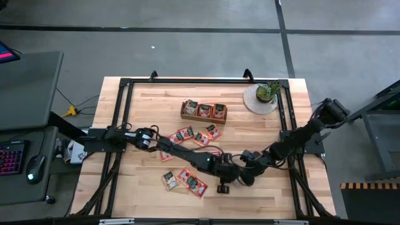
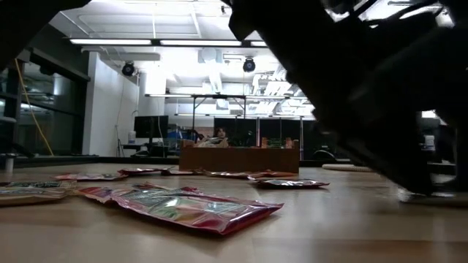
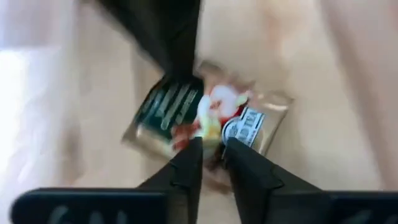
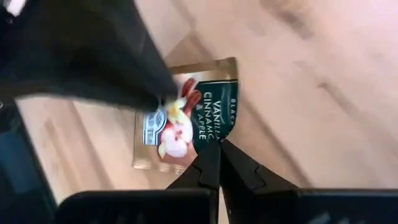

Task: Pick & Place Tea
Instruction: Put the brown tea bag into the left section of the wooden organizer

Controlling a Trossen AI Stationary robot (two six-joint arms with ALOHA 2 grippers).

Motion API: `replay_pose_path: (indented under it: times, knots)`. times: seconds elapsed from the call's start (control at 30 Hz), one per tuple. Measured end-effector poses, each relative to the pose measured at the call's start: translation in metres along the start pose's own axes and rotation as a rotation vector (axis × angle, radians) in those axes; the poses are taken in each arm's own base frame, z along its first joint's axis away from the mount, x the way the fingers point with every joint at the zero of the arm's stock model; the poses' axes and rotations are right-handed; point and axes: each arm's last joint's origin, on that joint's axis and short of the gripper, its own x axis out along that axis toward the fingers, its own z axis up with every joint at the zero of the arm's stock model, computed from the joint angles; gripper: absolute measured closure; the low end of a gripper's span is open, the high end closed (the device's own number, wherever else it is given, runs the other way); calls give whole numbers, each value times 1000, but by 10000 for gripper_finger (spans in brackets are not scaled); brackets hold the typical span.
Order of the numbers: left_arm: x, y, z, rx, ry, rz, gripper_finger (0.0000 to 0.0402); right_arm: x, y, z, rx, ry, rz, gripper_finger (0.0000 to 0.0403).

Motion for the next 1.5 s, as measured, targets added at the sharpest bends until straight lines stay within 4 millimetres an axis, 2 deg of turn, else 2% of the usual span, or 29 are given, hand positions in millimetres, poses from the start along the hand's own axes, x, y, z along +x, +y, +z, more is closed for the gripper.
replay_pose_path:
  times: [0.13,0.27,0.5,0.63,0.77,0.83,0.93,1.03,1.07,1.2,1.37,1.5]
  knots:
    - [-15,1,0,5,62,11,300,-9,-4,-1,-24,12,-36,403]
    - [-32,1,-3,16,153,17,295,-19,-9,-2,-45,26,-81,403]
    - [-79,13,7,3,205,71,295,-44,-8,2,-142,-49,-46,403]
    - [-110,27,22,-47,132,122,295,-65,-10,6,-179,-130,-23,403]
    - [-143,48,35,-111,70,154,295,-90,-10,10,-242,-241,34,403]
    - [-161,57,35,-128,87,172,295,-105,-8,13,-277,-290,25,403]
    - [-175,77,44,-170,22,182,295,-130,-4,18,-358,-342,-10,403]
    - [-197,91,41,-193,42,178,295,-156,3,26,-428,-382,-41,403]
    - [-203,98,48,-211,-20,164,295,-164,5,29,-457,-385,-58,403]
    - [-214,117,53,-247,-79,116,295,-194,14,43,-561,-405,-110,403]
    - [-235,135,70,-271,-268,22,295,-229,24,58,-623,-405,-161,403]
    - [-249,148,76,-282,-357,33,295,-253,34,70,-653,-412,-185,403]
